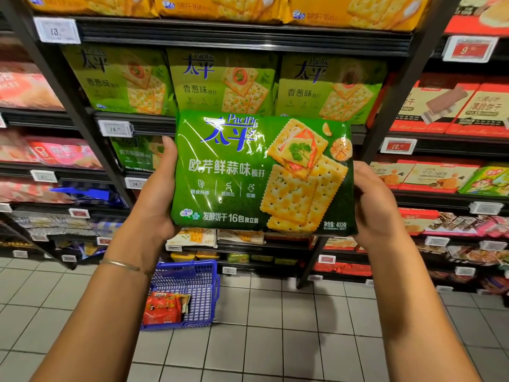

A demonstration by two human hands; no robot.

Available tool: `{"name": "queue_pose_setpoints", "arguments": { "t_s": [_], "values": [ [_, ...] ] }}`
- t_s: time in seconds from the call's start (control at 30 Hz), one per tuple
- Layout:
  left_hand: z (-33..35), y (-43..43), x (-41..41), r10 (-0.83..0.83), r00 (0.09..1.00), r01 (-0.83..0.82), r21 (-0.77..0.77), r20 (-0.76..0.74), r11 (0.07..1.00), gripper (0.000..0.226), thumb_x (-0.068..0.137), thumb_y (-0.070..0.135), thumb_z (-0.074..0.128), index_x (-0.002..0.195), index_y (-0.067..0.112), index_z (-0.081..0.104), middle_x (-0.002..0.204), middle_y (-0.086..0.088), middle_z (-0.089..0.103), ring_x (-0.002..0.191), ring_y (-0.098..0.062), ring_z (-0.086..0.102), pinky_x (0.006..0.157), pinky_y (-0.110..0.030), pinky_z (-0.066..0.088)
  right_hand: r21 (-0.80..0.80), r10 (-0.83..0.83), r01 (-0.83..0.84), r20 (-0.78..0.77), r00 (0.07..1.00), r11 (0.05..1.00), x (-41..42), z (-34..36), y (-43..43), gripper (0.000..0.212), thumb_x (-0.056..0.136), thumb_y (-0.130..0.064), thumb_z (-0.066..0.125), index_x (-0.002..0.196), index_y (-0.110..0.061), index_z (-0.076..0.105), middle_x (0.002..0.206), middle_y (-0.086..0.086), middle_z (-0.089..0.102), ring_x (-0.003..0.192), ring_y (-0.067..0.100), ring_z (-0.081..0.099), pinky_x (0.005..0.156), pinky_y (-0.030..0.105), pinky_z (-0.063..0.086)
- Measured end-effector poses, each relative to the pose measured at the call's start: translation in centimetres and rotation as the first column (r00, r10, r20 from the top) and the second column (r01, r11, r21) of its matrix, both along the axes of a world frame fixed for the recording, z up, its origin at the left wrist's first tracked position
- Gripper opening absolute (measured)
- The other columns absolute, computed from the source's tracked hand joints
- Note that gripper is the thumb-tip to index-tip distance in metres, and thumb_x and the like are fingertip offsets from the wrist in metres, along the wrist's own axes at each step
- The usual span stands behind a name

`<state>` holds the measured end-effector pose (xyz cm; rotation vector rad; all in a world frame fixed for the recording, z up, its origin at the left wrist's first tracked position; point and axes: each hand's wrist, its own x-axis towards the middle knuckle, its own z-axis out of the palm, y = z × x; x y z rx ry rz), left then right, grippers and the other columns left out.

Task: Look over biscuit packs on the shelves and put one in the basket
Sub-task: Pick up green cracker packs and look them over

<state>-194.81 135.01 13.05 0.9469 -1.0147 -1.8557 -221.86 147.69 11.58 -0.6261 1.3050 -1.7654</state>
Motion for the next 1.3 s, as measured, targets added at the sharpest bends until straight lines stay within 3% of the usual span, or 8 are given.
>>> {"name": "queue_pose_setpoints", "arguments": {
  "t_s": [0.17,0.37,0.57,0.67,0.77,0.9,1.03,1.3],
  "values": [
    [-0.5,-0.1,0.4,-0.006,1.0,0.007,0.064,-0.02,0.998,0.071,0.096,0.076,0.037,0.129,0.023,0.071,0.124,-0.01,0.076,0.108,-0.029,0.076,0.069,-0.044,0.065,-0.012,-0.109,0.108,-0.124,0.986,0.994,-0.4,-0.6,-0.4,0.021,0.107,-0.011,0.053,0.087,-0.019,0.053,0.075,0.001,0.065,0.067,0.017,0.067,0.058,0.032,0.059],
    [-0.9,-0.4,1.0,0.015,1.0,-0.015,0.119,0.005,0.993,0.068,0.094,0.073,0.045,0.125,0.02,0.073,0.118,-0.013,0.078,0.103,-0.031,0.077,0.065,-0.047,0.064,-0.006,-0.115,0.114,-0.073,0.991,0.993,-0.4,-1.4,-0.9,0.011,0.108,-0.018,0.053,0.098,-0.014,0.056,0.092,0.01,0.066,0.094,0.032,0.065,0.08,0.046,0.059],
    [-0.8,-0.8,1.0,0.093,0.995,-0.096,0.061,0.046,0.994,0.053,0.102,0.062,0.047,0.109,0.019,0.078,0.107,-0.011,0.081,0.09,-0.027,0.08,0.058,-0.043,0.063,0.001,-0.009,0.009,0.112,0.994,1.0,0.6,-2.6,-1.5,0.04,0.108,-0.033,0.051,0.13,0.001,0.055,0.125,0.023,0.07,0.118,0.04,0.069,0.101,0.062,0.054],
    [-0.9,-1.0,1.1,0.098,0.994,-0.101,0.054,0.057,0.993,0.052,0.101,0.061,0.049,0.101,0.02,0.082,0.106,-0.01,0.081,0.088,-0.026,0.08,0.057,-0.043,0.063,-0.001,0.025,-0.025,0.112,0.993,1.0,0.5,-3.1,-1.6,0.03,0.108,-0.034,0.052,0.117,-0.009,0.067,0.117,0.02,0.074,0.115,0.038,0.071,0.097,0.061,0.056],
    [-0.8,-0.9,1.4,0.017,1.0,-0.018,0.04,0.02,0.999,0.055,0.09,0.064,0.056,0.114,0.021,0.08,0.116,-0.01,0.079,0.098,-0.026,0.079,0.064,-0.042,0.064,0.005,0.012,-0.012,0.075,0.997,1.0,0.2,-3.4,-1.8,0.028,0.107,-0.036,0.054,0.098,-0.017,0.074,0.107,0.016,0.078,0.108,0.036,0.074,0.092,0.06,0.059],
    [-0.3,-0.8,1.7,-0.092,0.991,0.086,-0.065,-0.098,0.994,0.041,0.093,0.054,0.058,0.108,0.027,0.084,0.114,-0.003,0.08,0.1,-0.022,0.078,0.072,-0.038,0.064,0.055,0.022,-0.03,0.142,0.99,0.998,0.3,-4.1,-2.1,0.037,0.107,-0.039,0.052,0.118,-0.011,0.073,0.122,0.021,0.074,0.113,0.041,0.072,0.101,0.067,0.052],
    [0.3,-0.7,1.2,-0.12,0.99,0.111,-0.126,-0.072,0.986,0.04,0.098,0.057,0.055,0.104,0.031,0.084,0.109,0.002,0.081,0.097,-0.019,0.079,0.072,-0.034,0.064,0.119,0.054,-0.085,0.243,0.968,0.989,0.3,-5.0,-2.0,0.042,0.109,-0.04,0.047,0.134,-0.012,0.066,0.126,0.019,0.073,0.115,0.039,0.072,0.102,0.061,0.053],
    [-1.4,-1.1,1.1,-0.164,0.984,0.165,0.011,-0.065,0.986,0.043,0.086,0.057,0.066,0.102,0.022,0.085,0.107,-0.009,0.081,0.092,-0.026,0.08,0.069,-0.04,0.064,-0.017,0.106,-0.105,0.178,0.978,0.994,-0.3,-3.4,-1.0,0.039,0.106,-0.036,0.046,0.111,-0.016,0.08,0.117,0.014,0.077,0.109,0.035,0.074,0.077,0.045,0.064]
  ]
}}
